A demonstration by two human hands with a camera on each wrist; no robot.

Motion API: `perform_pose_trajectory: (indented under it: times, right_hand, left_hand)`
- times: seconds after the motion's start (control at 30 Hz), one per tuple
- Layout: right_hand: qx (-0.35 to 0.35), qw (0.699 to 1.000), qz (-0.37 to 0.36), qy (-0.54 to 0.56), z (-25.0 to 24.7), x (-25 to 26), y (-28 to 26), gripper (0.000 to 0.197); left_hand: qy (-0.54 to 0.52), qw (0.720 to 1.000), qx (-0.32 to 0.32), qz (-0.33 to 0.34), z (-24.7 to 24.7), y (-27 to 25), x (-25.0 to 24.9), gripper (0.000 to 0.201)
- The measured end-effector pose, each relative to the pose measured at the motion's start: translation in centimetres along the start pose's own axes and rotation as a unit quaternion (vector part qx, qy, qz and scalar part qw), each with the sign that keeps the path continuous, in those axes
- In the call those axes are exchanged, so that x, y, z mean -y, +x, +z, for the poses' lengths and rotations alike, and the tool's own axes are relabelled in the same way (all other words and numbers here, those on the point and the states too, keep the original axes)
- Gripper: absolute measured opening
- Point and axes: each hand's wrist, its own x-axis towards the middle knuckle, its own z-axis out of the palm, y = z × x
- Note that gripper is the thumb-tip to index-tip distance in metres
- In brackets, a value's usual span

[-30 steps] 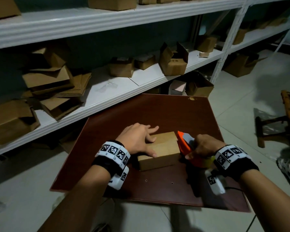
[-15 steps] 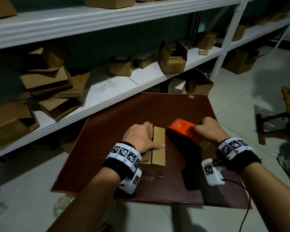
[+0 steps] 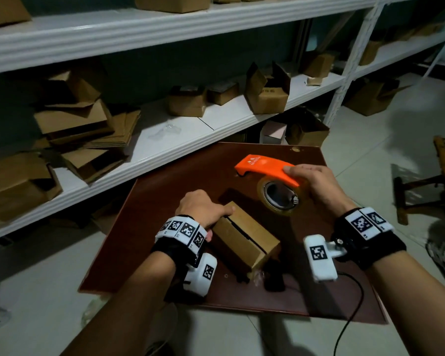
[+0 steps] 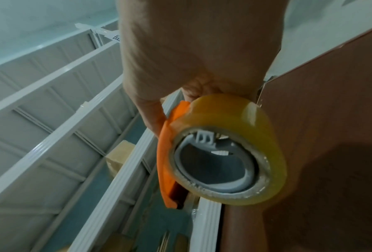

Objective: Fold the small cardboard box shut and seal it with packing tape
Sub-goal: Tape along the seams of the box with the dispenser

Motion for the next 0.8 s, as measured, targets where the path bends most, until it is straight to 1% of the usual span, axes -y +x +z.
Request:
perform_pose_trajectory:
  times: [0.07, 0.1, 0.13, 0.17, 0.2, 0.23, 0.3, 0.33, 0.4, 0.43, 0.47, 0.5, 0.57, 0.6, 0.63, 0.7, 0.73, 0.8]
  right_hand:
    - [0.005, 1.0, -0.008, 0.002, 0.2, 0.1, -0.1, 0.043]
    - [0.008, 1.0, -0.009, 0.002, 0.4, 0.1, -0.2, 0.043]
    - [0.011, 1.0, -0.01, 0.003, 0.5, 0.1, -0.2, 0.041]
    - [0.013, 1.0, -0.01, 0.006, 0.6, 0.0, -0.2, 0.036]
    - [0.014, 1.0, -0.009, 0.008, 0.6, 0.0, -0.2, 0.031]
    - [0.015, 1.0, -0.007, 0.01, 0.7, -0.1, -0.2, 0.026]
    - [0.012, 1.0, -0.005, 0.012, 0.7, -0.3, -0.1, 0.021]
    - [0.01, 1.0, -0.005, 0.012, 0.7, -0.5, -0.1, 0.021]
    - [0.003, 1.0, 0.0, 0.014, 0.8, -0.7, 0.0, 0.024]
    - [-0.005, 1.0, 0.005, 0.018, 0.8, -0.8, 0.1, 0.028]
    - [-0.016, 1.0, 0.008, 0.022, 0.8, -0.9, 0.3, 0.033]
    - [-0.025, 0.999, 0.012, 0.024, 0.7, -1.0, 0.4, 0.037]
    - [-0.035, 0.999, 0.014, 0.025, 0.6, -1.2, 0.7, 0.038]
    - [-0.038, 0.999, 0.013, 0.027, 0.5, -1.2, 0.7, 0.038]
    - [-0.042, 0.999, 0.012, 0.03, 0.5, -1.2, 0.8, 0.039]
    - [-0.055, 0.998, 0.01, 0.031, 0.4, -1.2, 0.8, 0.04]
    - [-0.057, 0.998, 0.009, 0.031, 0.4, -1.2, 0.8, 0.039]
    - [-0.057, 0.998, 0.009, 0.029, 0.4, -1.2, 0.7, 0.04]
  left_hand:
    - [0.022, 1.0, -0.018, -0.004, -0.2, -0.1, 0.1, 0.099]
    - [0.049, 0.998, -0.034, 0.001, -0.1, -0.2, 0.1, 0.109]
    - [0.087, 0.995, -0.057, 0.012, 0.2, -0.3, -0.1, 0.111]
    - [0.125, 0.989, -0.077, 0.023, 0.6, -0.5, -0.1, 0.109]
    - [0.147, 0.985, -0.086, 0.038, 1.2, -0.6, -0.2, 0.104]
    - [0.147, 0.984, -0.081, 0.052, 1.9, -0.7, -0.2, 0.097]
    - [0.09, 0.989, -0.055, 0.102, 3.1, -0.3, -0.2, 0.079]
    - [0.048, 0.986, -0.046, 0.15, 3.6, 0.2, 0.0, 0.068]
    - [-0.004, 0.961, -0.036, 0.275, 4.2, 1.3, 0.4, 0.043]
    - [-0.017, 0.944, -0.026, 0.329, 4.5, 1.7, 0.6, 0.035]
    - [-0.028, 0.931, -0.017, 0.363, 4.7, 2.1, 0.9, 0.034]
    - [-0.04, 0.927, 0.002, 0.373, 4.8, 2.3, 1.1, 0.033]
    - [-0.049, 0.926, 0.046, 0.371, 4.5, 2.2, 1.1, 0.03]
    - [-0.032, 0.926, 0.062, 0.37, 4.4, 2.1, 1.0, 0.034]
    - [0.0, 0.925, 0.069, 0.374, 4.2, 1.8, 0.9, 0.048]
    - [0.067, 0.915, 0.096, 0.385, 3.8, 1.4, 0.7, 0.09]
    - [0.088, 0.911, 0.12, 0.385, 3.5, 1.1, 0.7, 0.107]
    - [0.128, 0.903, 0.172, 0.371, 2.8, 0.7, 0.8, 0.13]
